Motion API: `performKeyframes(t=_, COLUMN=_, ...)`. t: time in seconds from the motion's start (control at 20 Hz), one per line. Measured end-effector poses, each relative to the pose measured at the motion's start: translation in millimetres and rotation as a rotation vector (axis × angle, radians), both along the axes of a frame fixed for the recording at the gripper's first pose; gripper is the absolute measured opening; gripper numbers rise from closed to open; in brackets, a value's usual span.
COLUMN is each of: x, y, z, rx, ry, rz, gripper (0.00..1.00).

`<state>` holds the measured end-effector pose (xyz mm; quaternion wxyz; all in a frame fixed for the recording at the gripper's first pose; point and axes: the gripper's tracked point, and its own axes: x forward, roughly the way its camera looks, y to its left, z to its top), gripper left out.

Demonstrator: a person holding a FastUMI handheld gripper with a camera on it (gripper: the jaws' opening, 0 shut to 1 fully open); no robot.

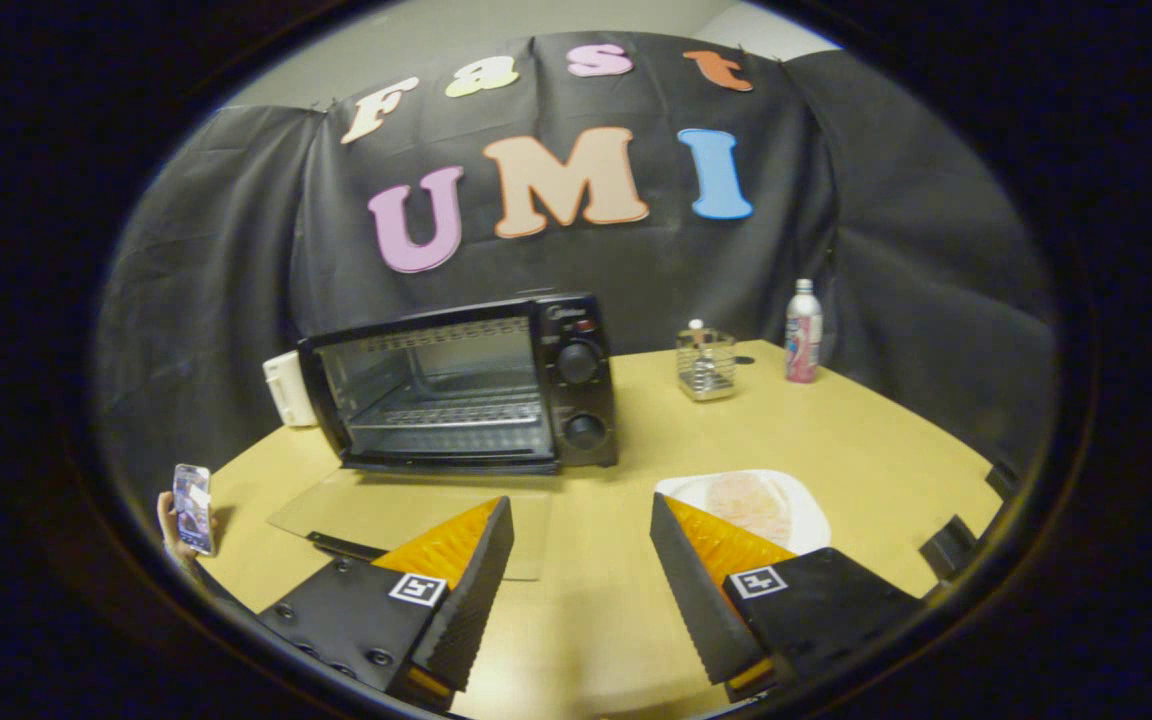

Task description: Open the toaster oven, put the food inside, and close the toaster oven door.

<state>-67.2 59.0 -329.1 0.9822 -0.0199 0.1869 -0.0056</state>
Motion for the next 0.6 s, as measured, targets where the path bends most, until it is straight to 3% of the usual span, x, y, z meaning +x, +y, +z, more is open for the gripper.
performKeyframes(t=0.35, x=13, y=-90, z=-15, rx=-0.058, ry=0.054, rz=-0.172, gripper=0.87)
performKeyframes(t=0.6, x=22, y=-99, z=-38, rx=-0.032, ry=0.131, rz=-0.144, gripper=0.87)
